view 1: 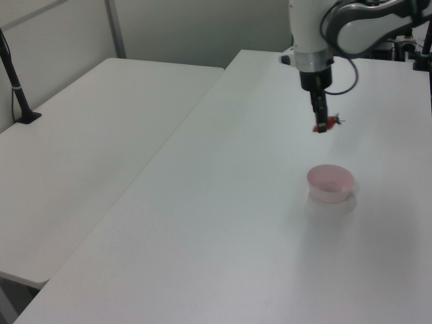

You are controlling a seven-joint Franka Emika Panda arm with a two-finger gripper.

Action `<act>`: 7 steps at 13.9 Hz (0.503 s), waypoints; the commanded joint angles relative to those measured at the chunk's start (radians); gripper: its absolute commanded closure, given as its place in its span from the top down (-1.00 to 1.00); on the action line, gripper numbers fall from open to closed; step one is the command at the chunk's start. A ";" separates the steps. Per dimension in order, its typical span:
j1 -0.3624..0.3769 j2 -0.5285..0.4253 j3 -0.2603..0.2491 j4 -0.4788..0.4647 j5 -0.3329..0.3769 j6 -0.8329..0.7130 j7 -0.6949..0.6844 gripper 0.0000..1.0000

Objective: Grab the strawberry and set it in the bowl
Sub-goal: 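Lower the strawberry into the pink bowl and open the gripper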

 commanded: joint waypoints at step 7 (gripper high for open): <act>0.066 0.141 0.095 -0.083 0.008 0.149 0.252 0.99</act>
